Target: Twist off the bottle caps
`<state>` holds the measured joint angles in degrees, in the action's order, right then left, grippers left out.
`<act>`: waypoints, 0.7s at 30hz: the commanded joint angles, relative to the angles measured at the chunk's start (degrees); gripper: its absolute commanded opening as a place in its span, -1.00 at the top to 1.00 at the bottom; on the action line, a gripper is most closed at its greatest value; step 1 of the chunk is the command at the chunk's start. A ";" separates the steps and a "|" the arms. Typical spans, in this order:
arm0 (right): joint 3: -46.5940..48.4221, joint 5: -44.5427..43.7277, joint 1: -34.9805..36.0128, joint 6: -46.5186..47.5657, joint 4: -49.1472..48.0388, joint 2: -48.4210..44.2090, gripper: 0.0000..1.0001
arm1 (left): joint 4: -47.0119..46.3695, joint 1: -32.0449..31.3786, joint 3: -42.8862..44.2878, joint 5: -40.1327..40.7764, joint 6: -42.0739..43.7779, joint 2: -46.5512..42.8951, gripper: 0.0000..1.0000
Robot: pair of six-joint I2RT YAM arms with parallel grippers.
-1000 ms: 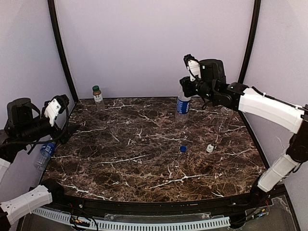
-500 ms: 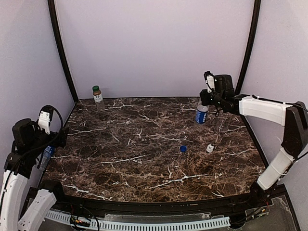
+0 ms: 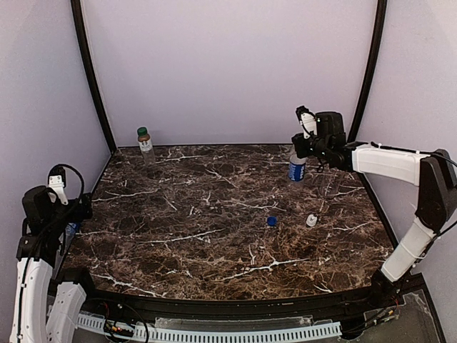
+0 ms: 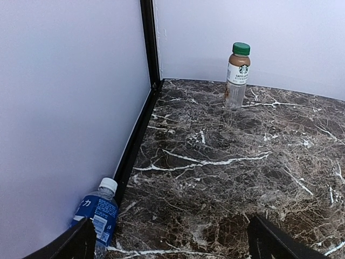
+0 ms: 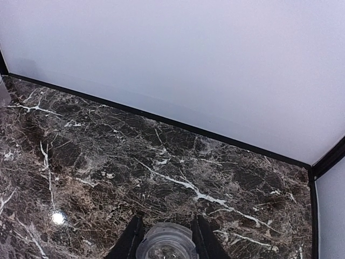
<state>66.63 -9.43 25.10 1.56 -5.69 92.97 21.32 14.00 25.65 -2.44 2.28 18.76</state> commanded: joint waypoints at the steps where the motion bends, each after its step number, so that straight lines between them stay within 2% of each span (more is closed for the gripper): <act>1: -1.05 0.73 -0.18 0.73 2.31 -1.21 0.27 | -1.27 0.50 -0.59 -2.08 -1.02 0.47 -0.97; 5: -0.05 0.29 -0.23 0.81 3.45 -0.65 -0.09 | -1.16 0.50 -0.61 -2.24 -1.03 0.52 -0.97; 12: 0.96 -0.21 -0.25 0.81 4.59 -1.08 -0.36 | -1.05 0.50 -0.52 -2.80 -0.85 0.14 -0.97; 14: 1.36 -0.59 -0.30 0.87 5.03 -1.44 -0.57 | -1.10 0.50 -0.58 -3.04 -0.92 0.06 -0.98; 16: 2.37 -0.66 -0.32 1.09 5.46 -1.64 -0.93 | -1.18 0.43 -0.62 -3.20 -0.90 -0.02 -0.97; 21: 4.83 -1.92 -0.62 2.31 8.62 -1.83 -0.97 | -1.19 0.50 -0.72 -3.20 -0.84 -0.22 -0.97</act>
<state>68.34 -9.67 25.04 2.96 1.13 92.75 21.04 14.15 25.65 -5.04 1.85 18.98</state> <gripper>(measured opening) 0.986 0.987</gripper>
